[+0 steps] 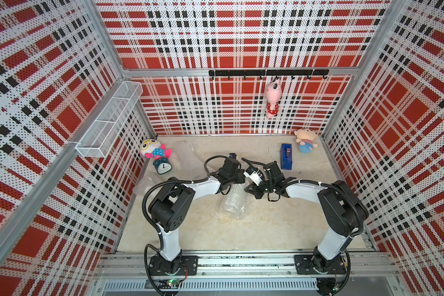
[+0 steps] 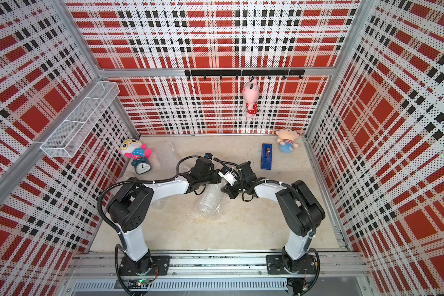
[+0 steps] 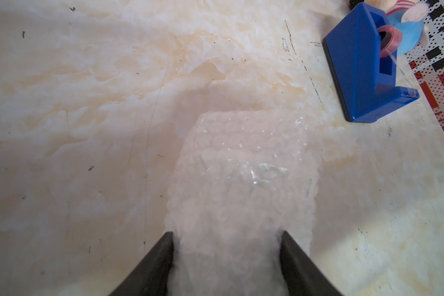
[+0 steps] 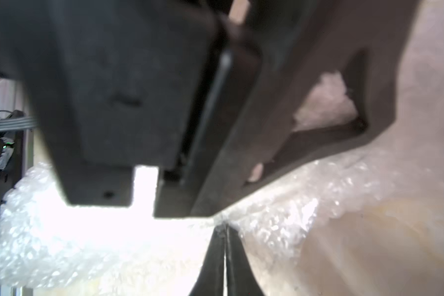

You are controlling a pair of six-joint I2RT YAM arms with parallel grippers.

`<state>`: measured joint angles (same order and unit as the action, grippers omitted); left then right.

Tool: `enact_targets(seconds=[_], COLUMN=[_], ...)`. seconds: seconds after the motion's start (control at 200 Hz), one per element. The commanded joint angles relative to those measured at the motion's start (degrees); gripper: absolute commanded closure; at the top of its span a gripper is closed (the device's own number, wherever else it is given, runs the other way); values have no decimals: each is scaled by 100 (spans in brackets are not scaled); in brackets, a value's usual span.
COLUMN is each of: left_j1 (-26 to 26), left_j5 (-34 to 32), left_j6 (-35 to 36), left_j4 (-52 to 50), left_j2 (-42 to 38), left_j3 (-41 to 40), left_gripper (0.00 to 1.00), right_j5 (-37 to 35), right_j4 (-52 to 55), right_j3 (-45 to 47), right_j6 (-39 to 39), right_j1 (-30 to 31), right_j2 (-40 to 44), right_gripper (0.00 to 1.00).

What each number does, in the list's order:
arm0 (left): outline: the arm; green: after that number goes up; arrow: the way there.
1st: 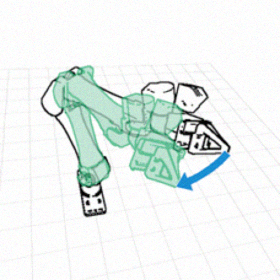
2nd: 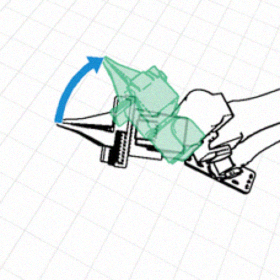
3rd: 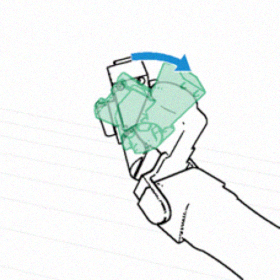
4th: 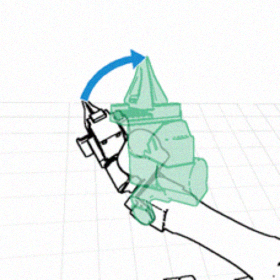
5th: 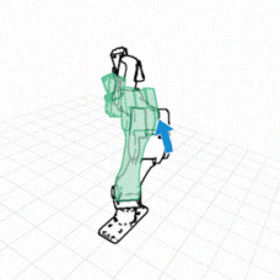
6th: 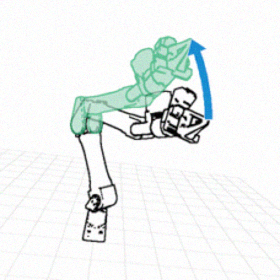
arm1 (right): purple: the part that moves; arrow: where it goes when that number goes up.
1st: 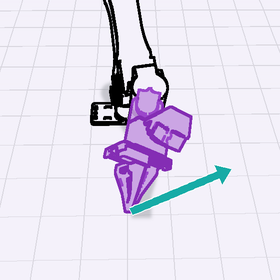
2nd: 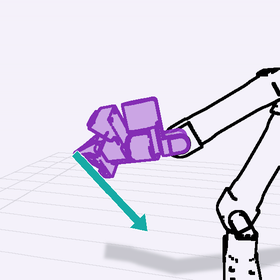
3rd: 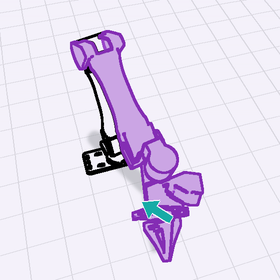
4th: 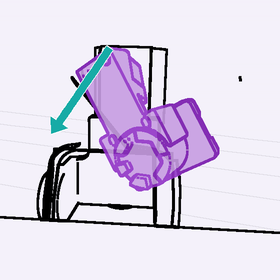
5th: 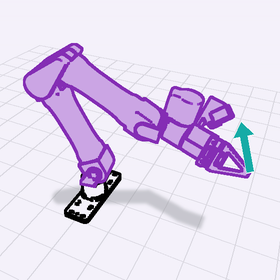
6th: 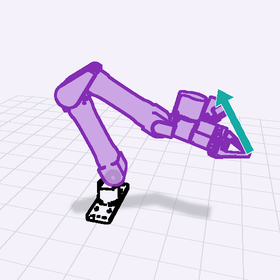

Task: Wrap vases in bubble wrap
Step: Stick the tape on the bubble wrap.

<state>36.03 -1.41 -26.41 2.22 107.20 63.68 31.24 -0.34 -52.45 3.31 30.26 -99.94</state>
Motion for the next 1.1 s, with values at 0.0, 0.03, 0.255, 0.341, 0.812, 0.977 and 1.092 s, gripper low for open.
enact_targets(seconds=[0.0,0.03,0.255,0.341,0.812,0.977,1.092], left_j1=[27,27,3,-11,-35,-35,-30], left_j5=[-17,-21,-59,-57,-88,-87,-81], left_j6=[132,123,109,101,40,31,22], left_j4=[-327,-327,-327,-332,-333,-327,-310], left_j2=[135,134,133,117,72,90,84], left_j3=[-92,-85,-78,-88,-87,-97,-105], left_gripper=[37,37,37,37,37,37,37], right_j5=[-311,-300,-324,-561,-1693,-2048,-2179], right_j4=[-301,-291,-228,-64,-1077,-1605,-1631], right_j3=[88,106,340,410,1473,1870,1907], right_j6=[-254,-276,-437,-518,-2878,-3701,-4130], right_j1=[44,45,47,37,394,667,701], right_j2=[284,328,757,897,1985,2307,2182], right_gripper=[89,89,77,72,81,69,69])
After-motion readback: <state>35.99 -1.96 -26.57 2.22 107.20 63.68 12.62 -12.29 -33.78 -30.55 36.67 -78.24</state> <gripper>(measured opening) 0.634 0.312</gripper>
